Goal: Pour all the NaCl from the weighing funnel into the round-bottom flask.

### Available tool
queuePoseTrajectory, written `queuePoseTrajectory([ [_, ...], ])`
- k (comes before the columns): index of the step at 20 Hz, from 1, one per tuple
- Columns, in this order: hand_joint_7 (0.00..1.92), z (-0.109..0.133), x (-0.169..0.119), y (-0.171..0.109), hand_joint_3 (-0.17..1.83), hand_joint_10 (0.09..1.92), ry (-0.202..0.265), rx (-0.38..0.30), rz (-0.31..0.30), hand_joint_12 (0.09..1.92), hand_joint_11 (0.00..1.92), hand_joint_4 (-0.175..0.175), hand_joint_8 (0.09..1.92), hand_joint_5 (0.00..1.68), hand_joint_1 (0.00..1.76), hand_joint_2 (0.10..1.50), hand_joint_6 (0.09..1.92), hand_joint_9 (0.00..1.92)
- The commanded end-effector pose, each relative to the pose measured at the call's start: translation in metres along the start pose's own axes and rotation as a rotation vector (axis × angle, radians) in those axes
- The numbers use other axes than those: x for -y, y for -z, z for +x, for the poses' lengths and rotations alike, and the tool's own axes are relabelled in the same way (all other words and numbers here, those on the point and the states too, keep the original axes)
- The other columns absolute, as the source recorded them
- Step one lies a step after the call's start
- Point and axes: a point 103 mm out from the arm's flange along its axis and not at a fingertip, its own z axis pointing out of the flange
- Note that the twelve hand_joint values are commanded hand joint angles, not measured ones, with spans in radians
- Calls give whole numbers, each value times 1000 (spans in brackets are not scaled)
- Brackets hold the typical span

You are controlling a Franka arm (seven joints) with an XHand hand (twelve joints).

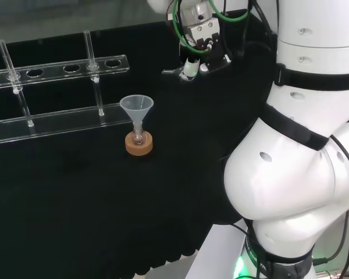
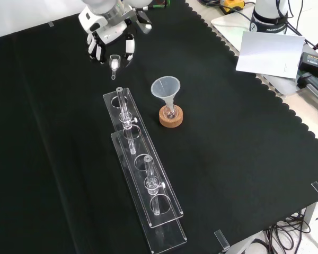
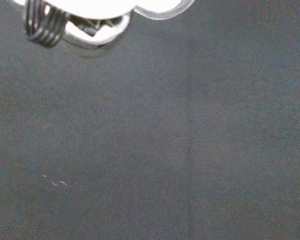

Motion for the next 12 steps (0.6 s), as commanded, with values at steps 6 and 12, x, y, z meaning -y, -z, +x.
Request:
queuePoseTrajectory([
  [6,573,12,61,34,689,378,-24,55,-2,1117,716,175,662,1172,1100,680,866,946],
  [12,572,35,88,48,690,377,-17,100,-1,1117,715,175,663,1171,1100,680,867,945],
])
